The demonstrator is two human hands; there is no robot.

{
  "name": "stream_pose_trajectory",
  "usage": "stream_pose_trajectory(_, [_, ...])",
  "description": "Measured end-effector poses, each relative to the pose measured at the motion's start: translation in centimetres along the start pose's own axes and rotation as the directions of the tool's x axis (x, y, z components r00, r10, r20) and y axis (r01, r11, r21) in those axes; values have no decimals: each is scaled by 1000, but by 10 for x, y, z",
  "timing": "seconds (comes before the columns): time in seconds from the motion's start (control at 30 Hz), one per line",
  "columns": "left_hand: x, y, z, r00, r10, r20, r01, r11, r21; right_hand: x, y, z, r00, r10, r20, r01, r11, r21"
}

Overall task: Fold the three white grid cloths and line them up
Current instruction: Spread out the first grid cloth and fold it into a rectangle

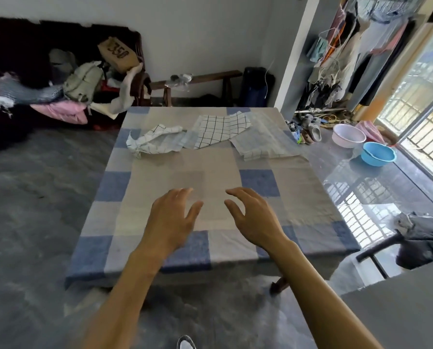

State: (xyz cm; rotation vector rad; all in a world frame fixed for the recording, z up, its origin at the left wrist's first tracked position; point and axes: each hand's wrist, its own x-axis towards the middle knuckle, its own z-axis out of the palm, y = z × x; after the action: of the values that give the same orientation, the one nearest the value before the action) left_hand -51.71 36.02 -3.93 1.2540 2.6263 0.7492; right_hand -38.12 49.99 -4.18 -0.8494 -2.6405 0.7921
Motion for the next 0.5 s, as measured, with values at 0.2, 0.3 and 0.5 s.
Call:
stream_pose_trajectory(0.2, [35,-29,0,999,-19,35,21,997,-78,43,-10,15,999,30,30,-29,999,-43])
stream_pose_trajectory(0.3, [55,-42,3,998,-37,43,41,995,-96,66,-10,22,998,26,54,-23,998,-58])
stream_pose_trajectory(0.5, [103,-51,11,997,-44,57,48,996,-77,116,6,31,997,26,78,-22,999,-45])
